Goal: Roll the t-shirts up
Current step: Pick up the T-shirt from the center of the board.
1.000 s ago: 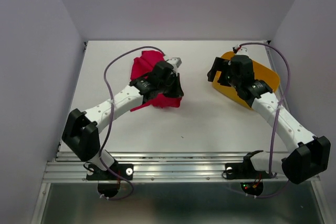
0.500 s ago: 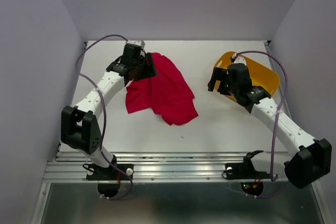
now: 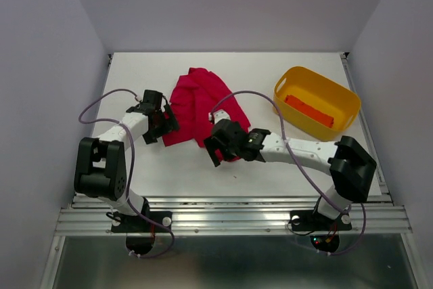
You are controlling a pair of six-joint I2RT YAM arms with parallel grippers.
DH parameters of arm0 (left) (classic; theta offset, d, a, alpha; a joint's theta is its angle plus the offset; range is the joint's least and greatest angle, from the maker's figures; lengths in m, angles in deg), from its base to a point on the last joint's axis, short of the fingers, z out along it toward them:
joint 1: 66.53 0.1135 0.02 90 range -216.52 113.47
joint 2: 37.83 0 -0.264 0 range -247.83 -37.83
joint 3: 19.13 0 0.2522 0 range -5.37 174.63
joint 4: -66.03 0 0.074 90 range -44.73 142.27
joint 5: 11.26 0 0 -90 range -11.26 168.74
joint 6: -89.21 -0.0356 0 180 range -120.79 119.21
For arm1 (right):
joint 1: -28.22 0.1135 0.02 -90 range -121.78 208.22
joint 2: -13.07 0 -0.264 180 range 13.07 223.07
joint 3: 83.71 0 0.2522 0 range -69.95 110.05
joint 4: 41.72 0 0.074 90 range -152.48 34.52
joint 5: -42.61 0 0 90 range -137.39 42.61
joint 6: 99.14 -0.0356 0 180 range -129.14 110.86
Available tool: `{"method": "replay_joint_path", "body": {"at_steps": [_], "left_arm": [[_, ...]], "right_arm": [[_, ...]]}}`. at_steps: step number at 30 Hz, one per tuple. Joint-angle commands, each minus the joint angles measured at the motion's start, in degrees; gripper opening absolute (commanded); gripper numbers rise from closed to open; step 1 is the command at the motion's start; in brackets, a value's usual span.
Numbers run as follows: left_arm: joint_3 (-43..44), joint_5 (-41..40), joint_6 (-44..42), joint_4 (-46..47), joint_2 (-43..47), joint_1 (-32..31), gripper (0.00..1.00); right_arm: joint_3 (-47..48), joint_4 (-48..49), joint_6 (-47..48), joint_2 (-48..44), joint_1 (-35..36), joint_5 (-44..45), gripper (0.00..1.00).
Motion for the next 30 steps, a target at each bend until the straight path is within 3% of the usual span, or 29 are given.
{"method": "replay_joint_path", "body": {"at_steps": [1,7,11,12,14,15,19,20,24,30], "left_arm": [[-4.52,-2.5,2.3,4.06,3.78,2.37,0.99],[-7.08,-1.88,3.45,8.11,0.18,2.37,0.96],[-6.82,0.23,3.88,10.05,-3.16,2.37,0.85],[-6.73,0.23,4.06,10.83,-3.77,2.46,0.81],[-6.47,1.88,4.06,11.28,-4.13,2.37,0.7],[-6.12,2.07,3.89,11.36,-4.04,2.37,0.63],[-3.75,2.86,2.31,10.05,-3.17,2.37,0.12],[-2.87,3.21,1.95,8.74,-2.99,2.46,0.0],[3.01,2.34,0.2,4.96,-0.62,3.25,0.0],[18.81,1.11,-2.61,-0.31,4.83,7.64,0.0]], "right_arm": [[4.08,2.77,5.07,6.0,2.22,4.1,1.0],[5.67,5.76,7.81,12.35,2.23,4.8,1.0],[6.55,6.64,7.81,15.87,2.23,7.79,0.86],[6.81,6.91,7.55,16.31,2.23,8.23,0.75],[6.9,7.69,7.28,16.57,2.23,8.58,0.63],[7.25,7.79,7.11,16.49,2.23,8.32,0.46],[8.65,7.88,6.75,14.91,2.23,9.2,0.05],[9.09,7.79,6.75,14.38,1.62,9.02,0.02],[11.64,7.61,7.45,9.38,-1.46,6.04,0.01],[18.66,7.52,7.46,0.59,-10.06,-3.18,0.01]]}}
